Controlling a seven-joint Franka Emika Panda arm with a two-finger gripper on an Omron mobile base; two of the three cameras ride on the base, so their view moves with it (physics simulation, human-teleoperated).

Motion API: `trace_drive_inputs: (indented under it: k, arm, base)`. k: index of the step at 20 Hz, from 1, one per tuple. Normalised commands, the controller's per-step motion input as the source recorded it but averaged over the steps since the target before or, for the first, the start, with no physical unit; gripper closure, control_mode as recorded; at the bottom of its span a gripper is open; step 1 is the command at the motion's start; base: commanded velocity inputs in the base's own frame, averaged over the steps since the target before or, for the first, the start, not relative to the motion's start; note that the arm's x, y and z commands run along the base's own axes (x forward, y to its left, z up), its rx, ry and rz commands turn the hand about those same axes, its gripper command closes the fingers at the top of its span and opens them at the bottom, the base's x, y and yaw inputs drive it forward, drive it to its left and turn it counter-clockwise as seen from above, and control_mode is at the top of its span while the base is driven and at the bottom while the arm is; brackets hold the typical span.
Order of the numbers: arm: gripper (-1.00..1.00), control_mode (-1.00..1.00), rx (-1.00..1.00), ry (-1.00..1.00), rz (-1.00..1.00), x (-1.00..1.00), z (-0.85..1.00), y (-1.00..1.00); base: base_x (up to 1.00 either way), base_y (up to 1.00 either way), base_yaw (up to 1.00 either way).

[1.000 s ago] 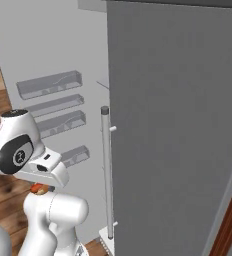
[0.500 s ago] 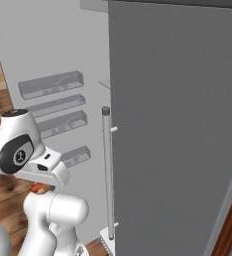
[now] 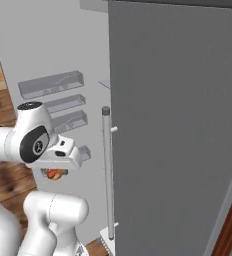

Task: Store the hot dog in the freezer for long-term storage. Close the freezer door after placing the cooked food.

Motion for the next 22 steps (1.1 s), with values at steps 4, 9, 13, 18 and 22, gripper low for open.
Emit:
trace_drive_inputs:
  k: [4,9,13,18,22]
  arm:
    - [1.0,-1.0,0.0,-0.14,-0.05,0.5,0.0,-0.17]
    - [1.0,-1.0,0.02,-0.09,-0.2,0.27,-0.14,0.11]
    - [1.0,-1.0,0.18,0.0,-0.22,0.33,-0.06,0.01]
    - [1.0,-1.0,0.01,-0.19,-0.21,0.11,0.01,0.0]
    - [1.0,-1.0,0.01,-0.1,-0.11,0.0,0.5,0.0]
  base:
    - [0.0,0.0,0.0]
    - [0.0,0.0,0.0]
    - [0.0,0.0,0.0]
    - [0.0,0.0,0.0]
    - [0.0,0.0,0.0]
